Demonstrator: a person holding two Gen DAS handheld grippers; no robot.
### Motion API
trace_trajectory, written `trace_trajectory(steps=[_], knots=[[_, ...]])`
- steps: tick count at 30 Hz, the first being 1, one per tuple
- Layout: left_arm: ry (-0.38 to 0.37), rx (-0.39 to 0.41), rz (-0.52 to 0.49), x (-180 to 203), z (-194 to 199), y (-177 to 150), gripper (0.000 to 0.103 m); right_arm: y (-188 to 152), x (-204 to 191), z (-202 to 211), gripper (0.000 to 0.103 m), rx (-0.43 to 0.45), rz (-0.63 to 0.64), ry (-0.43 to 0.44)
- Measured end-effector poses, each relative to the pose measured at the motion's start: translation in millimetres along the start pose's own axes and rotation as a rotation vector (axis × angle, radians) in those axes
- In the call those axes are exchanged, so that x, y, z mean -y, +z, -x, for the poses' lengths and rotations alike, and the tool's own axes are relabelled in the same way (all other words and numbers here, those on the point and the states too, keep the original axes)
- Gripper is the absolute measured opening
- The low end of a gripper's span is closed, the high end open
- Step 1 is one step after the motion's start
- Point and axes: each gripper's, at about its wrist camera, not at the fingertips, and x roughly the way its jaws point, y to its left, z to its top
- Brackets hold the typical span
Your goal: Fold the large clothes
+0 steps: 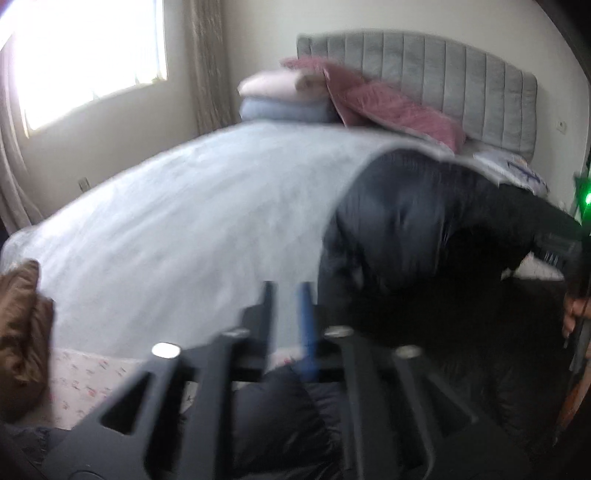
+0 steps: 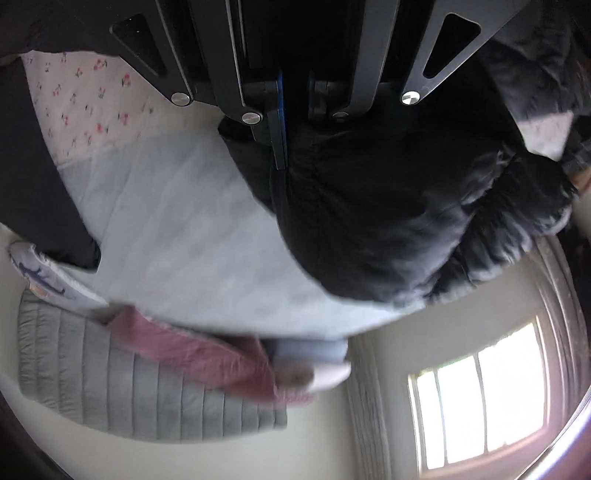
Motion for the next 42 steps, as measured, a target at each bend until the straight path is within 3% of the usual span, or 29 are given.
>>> trace_trajectory(steps=[2,5,7,8,9,12,14,15,18,20,22,25,26,28,30,33,35,38,40,42], knots=[[-0.038,0.095,-0.001,11,24,19,0.056,2,-6,3,0.007,0.01,0.014,0.023],[-0.134,0.159,-0.045,42,38,40,0.056,8,-17,-1,0.007,0.007,0.052,0.037],[-0.198,0.153,-0.063,63,29,50,0.056,10,-22,0,0.007,0.011,0.068,0.033],[-0.228,0.114,-0.072,78,12,53,0.056,9,-20,1,0.007,0.015,0.068,0.042],[-0.227,0.091,-0.072,81,2,52,0.056,9,-19,3,0.007,0.022,0.067,0.062],[-0.106,-0.049,-0.04,80,-68,35,0.056,9,1,-9,0.007,0.007,0.038,0.101],[-0.051,-0.156,0.017,62,-109,12,0.056,8,12,-22,0.008,-0.057,-0.002,0.099],[-0.082,-0.185,0.044,55,-121,0,0.057,4,13,-30,0.009,-0.107,-0.015,0.09],[-0.058,-0.18,0.04,53,-125,-7,0.057,-3,9,-40,0.016,-0.209,0.02,0.138],[-0.031,-0.191,0.035,53,-121,-1,0.057,-1,9,-27,0.022,-0.221,0.018,0.235],[-0.007,-0.163,0.049,49,-105,8,0.056,6,17,-1,0.031,-0.155,-0.011,0.312],[0.011,-0.094,0.057,45,-80,16,0.056,17,35,31,0.055,-0.009,-0.108,0.389],[-0.001,-0.066,0.07,46,-72,25,0.056,21,45,42,0.062,0.079,-0.166,0.431],[-0.025,-0.025,0.088,50,-66,37,0.056,21,60,51,0.065,0.231,-0.249,0.495],[-0.047,0.017,0.075,59,-59,47,0.056,18,65,47,0.065,0.288,-0.301,0.482],[-0.116,0.023,0.04,84,-71,51,0.058,15,52,18,0.065,0.292,-0.295,0.33],[-0.125,-0.016,0.023,90,-94,42,0.058,13,39,-6,0.065,0.263,-0.256,0.326],[0.011,-0.095,-0.018,83,-132,9,0.058,5,28,-45,0.065,0.103,-0.206,0.297],[-0.001,-0.118,0.029,63,-143,-10,0.059,-7,31,-73,0.065,-0.058,-0.238,0.288],[-0.031,-0.129,0.063,49,-140,-11,0.059,-14,35,-90,0.065,-0.151,-0.254,0.322]])
